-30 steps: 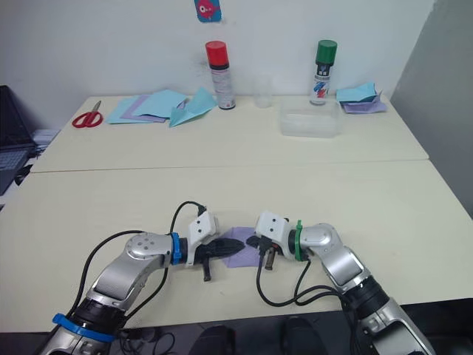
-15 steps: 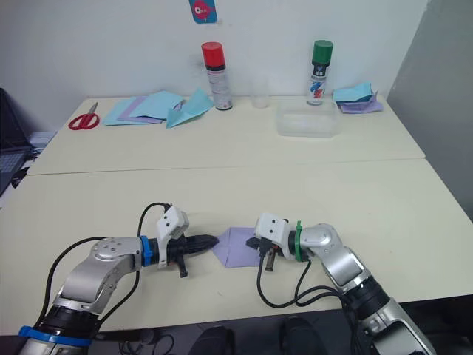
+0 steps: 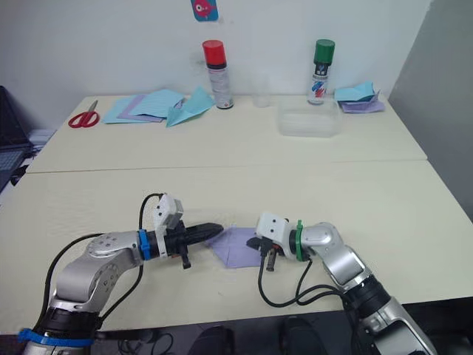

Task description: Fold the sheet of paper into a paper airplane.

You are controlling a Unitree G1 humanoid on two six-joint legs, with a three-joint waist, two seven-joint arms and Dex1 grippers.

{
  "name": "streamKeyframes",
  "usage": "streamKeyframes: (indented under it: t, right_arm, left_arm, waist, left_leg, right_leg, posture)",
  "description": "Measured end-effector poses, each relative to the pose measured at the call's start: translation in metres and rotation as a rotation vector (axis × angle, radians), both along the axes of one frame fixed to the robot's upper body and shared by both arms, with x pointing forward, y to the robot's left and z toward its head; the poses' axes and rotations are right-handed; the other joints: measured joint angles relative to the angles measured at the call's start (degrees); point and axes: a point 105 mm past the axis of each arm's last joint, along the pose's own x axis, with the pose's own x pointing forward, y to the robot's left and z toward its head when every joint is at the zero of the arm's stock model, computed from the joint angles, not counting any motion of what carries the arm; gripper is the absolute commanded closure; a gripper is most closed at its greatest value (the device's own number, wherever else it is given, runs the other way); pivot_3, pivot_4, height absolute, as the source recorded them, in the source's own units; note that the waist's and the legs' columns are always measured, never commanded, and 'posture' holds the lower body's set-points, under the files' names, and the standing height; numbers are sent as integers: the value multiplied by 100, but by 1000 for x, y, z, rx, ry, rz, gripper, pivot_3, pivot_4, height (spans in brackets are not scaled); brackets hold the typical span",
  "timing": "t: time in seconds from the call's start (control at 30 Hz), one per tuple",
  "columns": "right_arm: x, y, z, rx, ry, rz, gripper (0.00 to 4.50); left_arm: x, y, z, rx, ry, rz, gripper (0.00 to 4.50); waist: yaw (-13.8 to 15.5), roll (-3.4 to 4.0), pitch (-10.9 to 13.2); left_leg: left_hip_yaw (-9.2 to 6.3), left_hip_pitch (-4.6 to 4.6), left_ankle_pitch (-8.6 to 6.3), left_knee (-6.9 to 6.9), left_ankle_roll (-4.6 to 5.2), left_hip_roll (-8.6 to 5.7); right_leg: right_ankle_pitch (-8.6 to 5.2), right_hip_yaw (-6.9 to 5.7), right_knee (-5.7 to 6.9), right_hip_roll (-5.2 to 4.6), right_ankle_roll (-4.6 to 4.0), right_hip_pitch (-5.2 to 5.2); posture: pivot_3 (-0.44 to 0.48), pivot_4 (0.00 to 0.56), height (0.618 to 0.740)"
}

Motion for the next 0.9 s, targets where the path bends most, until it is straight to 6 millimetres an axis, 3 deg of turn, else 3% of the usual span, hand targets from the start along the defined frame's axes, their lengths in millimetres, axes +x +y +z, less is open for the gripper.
streamKeyframes:
  t: [0.17,0.47,0.57,0.73,0.9]
  right_arm:
    - [0,0,0,0,1,2,4483]
    - [0,-1,3,18,48,-53,4483]
    - [0,-5,17,69,141,-114,3886]
    - [2,-16,51,104,250,-202,2179]
    - [-16,-22,34,40,505,-300,2179]
  left_arm:
    - [-2,4,-27,136,48,-16,4500]
    - [9,7,-31,199,-20,-35,4500]
    - [9,8,-31,196,-22,-43,4500]
    - [8,8,-31,193,-24,-58,4500]
    - [9,9,-32,194,-28,-58,4500]
  waist:
    - [-1,0,1]
    - [7,2,0]
    - [7,5,2]
    - [6,5,2]
    - [5,7,3]
  left_leg:
    - [0,-2,0,-1,0,1]
    - [-1,7,0,1,0,-1]
    - [-3,2,0,1,0,1]
    - [-10,0,0,0,0,1]
    - [-10,-4,0,-1,0,2]
  right_leg:
    - [-2,2,-4,0,3,0]
    - [-2,-2,11,-1,3,4]
    - [-2,0,12,-2,3,0]
    - [-2,-3,7,-3,3,-1]
    - [-4,-1,6,-4,0,-5]
  posture:
    - [0,150,740]
    - [0,150,740]
    - [0,150,740]
    - [0,150,740]
    - [0,150,740]
